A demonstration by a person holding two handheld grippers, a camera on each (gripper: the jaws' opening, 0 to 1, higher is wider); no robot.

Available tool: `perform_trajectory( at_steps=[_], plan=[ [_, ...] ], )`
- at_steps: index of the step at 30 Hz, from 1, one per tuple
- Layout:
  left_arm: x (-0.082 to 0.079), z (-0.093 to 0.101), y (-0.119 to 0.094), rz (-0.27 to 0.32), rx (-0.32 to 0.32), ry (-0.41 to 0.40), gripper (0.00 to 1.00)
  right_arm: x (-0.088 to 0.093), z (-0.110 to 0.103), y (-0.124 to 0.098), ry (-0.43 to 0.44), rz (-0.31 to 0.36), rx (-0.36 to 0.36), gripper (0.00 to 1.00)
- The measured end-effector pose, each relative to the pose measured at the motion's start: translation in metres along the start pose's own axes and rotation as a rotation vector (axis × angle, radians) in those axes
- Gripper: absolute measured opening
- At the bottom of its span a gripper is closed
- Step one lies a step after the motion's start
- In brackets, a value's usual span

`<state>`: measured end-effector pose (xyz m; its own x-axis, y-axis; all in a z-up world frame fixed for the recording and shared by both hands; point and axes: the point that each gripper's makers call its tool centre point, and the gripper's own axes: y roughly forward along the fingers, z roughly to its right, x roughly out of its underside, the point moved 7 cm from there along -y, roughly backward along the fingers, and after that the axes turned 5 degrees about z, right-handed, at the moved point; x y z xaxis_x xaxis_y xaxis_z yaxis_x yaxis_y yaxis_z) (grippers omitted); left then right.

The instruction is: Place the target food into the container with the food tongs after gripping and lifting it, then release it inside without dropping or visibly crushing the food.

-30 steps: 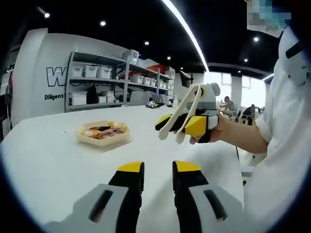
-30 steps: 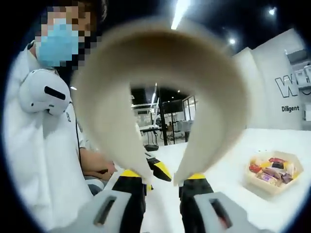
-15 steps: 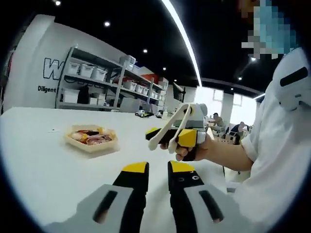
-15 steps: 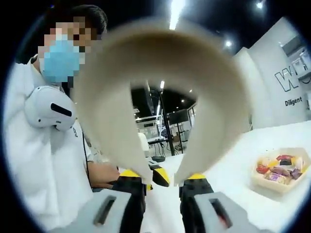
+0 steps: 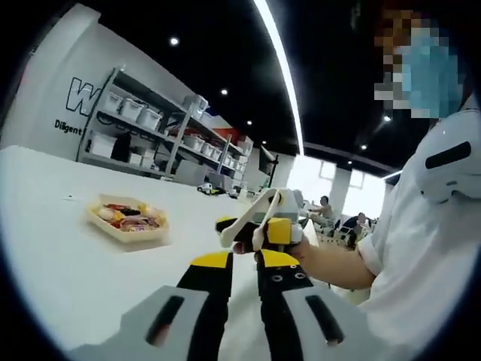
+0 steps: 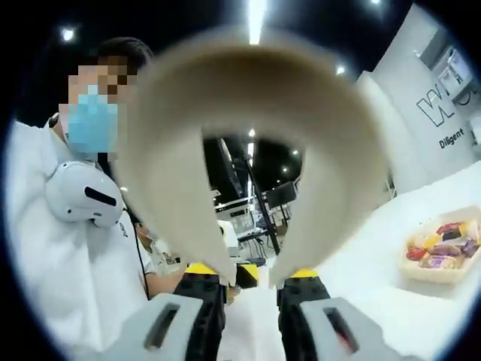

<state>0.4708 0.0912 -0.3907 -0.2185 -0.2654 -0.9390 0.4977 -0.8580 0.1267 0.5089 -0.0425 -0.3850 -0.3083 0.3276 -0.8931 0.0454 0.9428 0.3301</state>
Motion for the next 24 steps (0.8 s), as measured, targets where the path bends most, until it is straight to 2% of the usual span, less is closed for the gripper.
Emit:
perform_trajectory(
  at_steps=[12,24],
  plan=[
    [-0.006,0.011,0.003,0.066,0.059,-0.078,0.11,-0.001,-0.004,0.002,0.048,0.045,-0.018,0.19],
    [-0.004,0.015,0.008,0.085,0.09,-0.113,0.04,0.001,-0.006,0.001,0.084,0.064,-0.028,0.2]
  ],
)
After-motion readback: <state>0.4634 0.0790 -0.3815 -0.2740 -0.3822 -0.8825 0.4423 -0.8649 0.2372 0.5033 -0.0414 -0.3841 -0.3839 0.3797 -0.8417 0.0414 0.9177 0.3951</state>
